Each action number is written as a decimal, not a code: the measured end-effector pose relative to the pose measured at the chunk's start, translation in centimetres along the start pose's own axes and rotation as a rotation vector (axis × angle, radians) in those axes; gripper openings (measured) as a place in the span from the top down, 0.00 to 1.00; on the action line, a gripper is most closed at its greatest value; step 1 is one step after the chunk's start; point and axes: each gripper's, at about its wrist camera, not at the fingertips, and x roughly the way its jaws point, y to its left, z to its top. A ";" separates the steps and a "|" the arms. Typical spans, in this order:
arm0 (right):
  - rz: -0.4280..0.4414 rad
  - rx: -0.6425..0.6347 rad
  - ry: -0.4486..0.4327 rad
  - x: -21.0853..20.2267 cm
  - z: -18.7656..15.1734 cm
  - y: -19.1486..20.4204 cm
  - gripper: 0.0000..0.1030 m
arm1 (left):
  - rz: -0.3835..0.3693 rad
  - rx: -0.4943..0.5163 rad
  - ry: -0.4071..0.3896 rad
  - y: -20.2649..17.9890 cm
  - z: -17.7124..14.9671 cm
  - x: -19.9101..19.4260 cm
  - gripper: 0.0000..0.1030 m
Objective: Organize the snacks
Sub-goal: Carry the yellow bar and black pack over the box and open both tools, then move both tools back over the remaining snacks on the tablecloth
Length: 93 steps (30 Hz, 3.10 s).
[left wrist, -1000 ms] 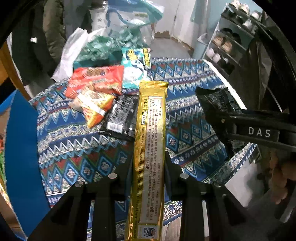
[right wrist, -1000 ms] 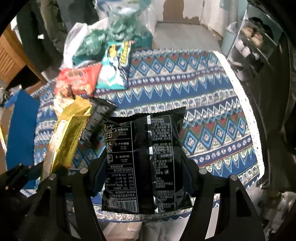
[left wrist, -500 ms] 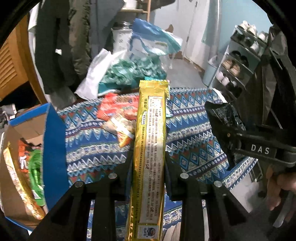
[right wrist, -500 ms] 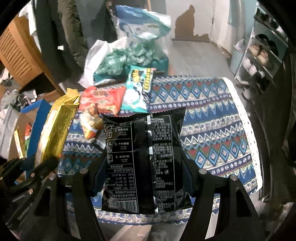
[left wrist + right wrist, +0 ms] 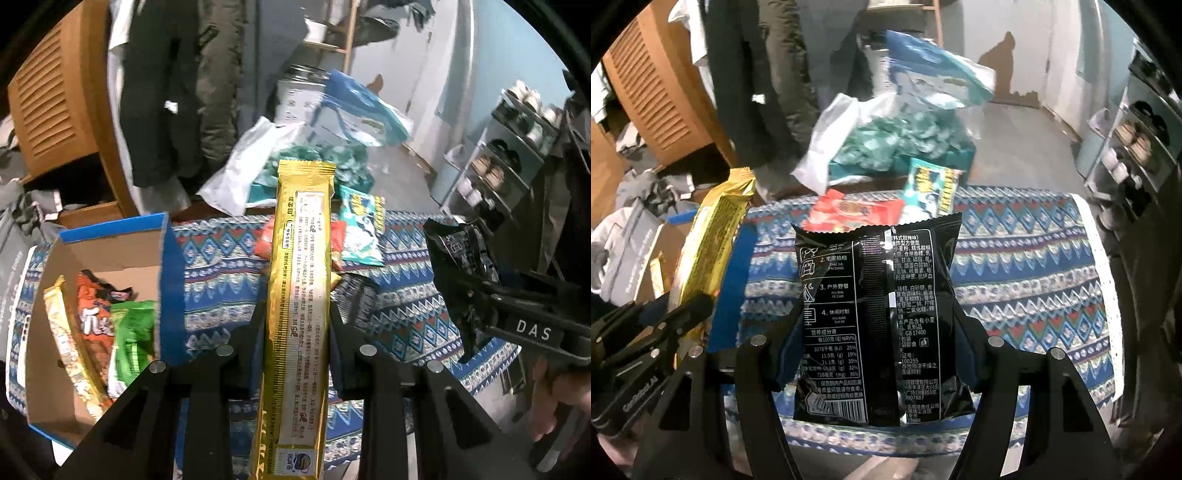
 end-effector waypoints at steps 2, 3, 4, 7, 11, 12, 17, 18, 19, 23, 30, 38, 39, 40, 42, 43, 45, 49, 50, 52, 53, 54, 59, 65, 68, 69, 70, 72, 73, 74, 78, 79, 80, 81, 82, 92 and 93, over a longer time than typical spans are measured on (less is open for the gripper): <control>0.012 -0.012 -0.001 0.1 0.4 1.2 0.34 | 0.008 -0.019 -0.007 1.1 0.2 -0.3 0.72; 0.016 -0.018 0.001 0.2 0.6 1.7 0.34 | 0.013 -0.030 -0.009 1.6 0.2 -0.4 0.72; 0.022 -0.024 0.004 0.4 0.8 2.3 0.34 | 0.017 -0.042 -0.013 2.1 0.3 -0.6 0.72; 0.050 -0.037 0.013 1.1 1.2 4.1 0.34 | 0.036 -0.061 -0.023 3.6 0.2 -1.0 0.72; 0.087 -0.063 0.037 2.3 1.5 6.7 0.34 | 0.050 -0.097 -0.027 5.7 0.0 -1.5 0.72; 0.095 -0.069 0.042 2.5 1.6 7.3 0.34 | 0.051 -0.106 -0.026 6.2 0.0 -1.5 0.72; 0.128 -0.121 0.058 3.7 2.3 11.3 0.34 | 0.085 -0.164 -0.035 9.5 0.0 -1.9 0.72; 0.133 -0.128 0.060 3.9 2.3 11.9 0.34 | 0.091 -0.172 -0.038 10.0 -0.1 -2.0 0.72; 0.140 -0.137 0.065 4.1 2.4 12.6 0.34 | 0.101 -0.185 -0.040 10.8 -0.1 -2.1 0.72; 0.159 -0.165 0.083 5.3 2.6 15.4 0.34 | 0.122 -0.223 -0.047 13.3 -0.3 -2.4 0.71; 0.192 -0.203 0.106 6.8 2.9 19.6 0.34 | 0.165 -0.276 -0.035 17.2 -1.2 -2.3 0.71; 0.221 -0.245 0.152 8.9 2.3 24.0 0.34 | 0.206 -0.353 -0.031 21.7 -2.5 -2.4 0.71; 0.223 -0.248 0.157 9.1 2.3 24.4 0.34 | 0.209 -0.361 -0.029 22.0 -2.7 -2.4 0.71; 0.225 -0.253 0.163 9.4 2.2 24.8 0.34 | 0.210 -0.372 -0.025 22.4 -2.8 -2.3 0.71; 0.229 -0.259 0.170 9.7 2.1 25.5 0.34 | 0.213 -0.394 -0.017 23.2 -3.1 -2.1 0.71; 0.232 -0.263 0.174 9.8 2.1 25.8 0.34 | 0.215 -0.402 -0.015 23.5 -3.2 -2.0 0.71; 0.239 -0.262 0.181 10.1 2.0 26.3 0.34 | 0.219 -0.412 -0.008 24.0 -3.4 -1.8 0.71; 0.252 -0.265 0.191 10.5 2.1 27.0 0.34 | 0.205 -0.435 0.013 24.7 -3.9 -1.2 0.71; 0.253 -0.267 0.191 10.6 2.2 27.2 0.34 | 0.209 -0.440 0.015 24.8 -4.0 -1.1 0.71; 0.257 -0.264 0.188 10.8 2.3 27.4 0.33 | 0.216 -0.443 0.012 25.0 -4.1 -1.1 0.70; 0.261 -0.261 0.191 10.9 2.3 27.5 0.31 | 0.229 -0.443 0.002 25.1 -4.1 -1.3 0.69; 0.260 -0.259 0.191 10.9 2.4 27.5 0.28 | 0.241 -0.444 -0.005 25.1 -4.0 -1.5 0.67; 0.250 -0.236 0.161 10.7 2.8 27.0 0.23 | 0.279 -0.456 -0.036 25.8 -3.8 -2.4 0.47; 0.243 -0.223 0.158 10.3 3.0 26.0 0.23 | 0.252 -0.487 -0.029 25.8 -3.5 -2.6 0.42; 0.234 -0.213 0.159 10.2 3.1 25.3 0.23 | 0.266 -0.464 -0.040 25.0 -3.2 -2.8 0.35; 0.232 -0.209 0.159 10.1 3.1 25.1 0.23 | 0.267 -0.457 -0.043 24.7 -3.1 -2.9 0.34; 0.229 -0.206 0.158 10.1 3.1 24.9 0.23 | 0.267 -0.451 -0.044 24.5 -3.0 -2.9 0.33; 0.224 -0.197 0.153 9.9 3.3 24.3 0.23 | 0.263 -0.444 -0.042 24.0 -2.9 -2.9 0.32; 0.221 -0.190 0.152 9.8 3.3 23.9 0.23 | 0.261 -0.440 -0.041 23.8 -2.8 -2.9 0.29; 0.219 -0.184 0.150 9.7 3.4 23.5 0.23 | 0.260 -0.438 -0.041 23.5 -2.8 -2.9 0.28; 0.204 -0.168 0.140 9.4 3.6 22.1 0.23 | 0.246 -0.430 -0.031 22.4 -2.6 -2.6 0.28; 0.200 -0.162 0.137 9.3 3.7 21.7 0.23 | 0.237 -0.427 -0.026 22.1 -2.5 -2.5 0.28; 0.196 -0.156 0.136 9.3 3.7 21.2 0.23 | 0.230 -0.422 -0.021 21.7 -2.5 -2.3 0.28; 0.192 -0.148 0.137 9.3 3.8 20.7 0.23 | 0.227 -0.417 -0.018 21.4 -2.4 -2.3 0.28; 0.189 -0.141 0.137 9.4 3.9 20.3 0.23 | 0.224 -0.411 -0.015 21.1 -2.3 -2.1 0.28; 0.147 -0.071 0.136 9.3 4.2 15.2 0.23 | 0.187 -0.369 0.013 17.6 -1.3 -0.8 0.28; 0.142 -0.068 0.137 9.3 4.2 14.7 0.23 | 0.184 -0.365 0.015 17.3 -1.2 -0.7 0.28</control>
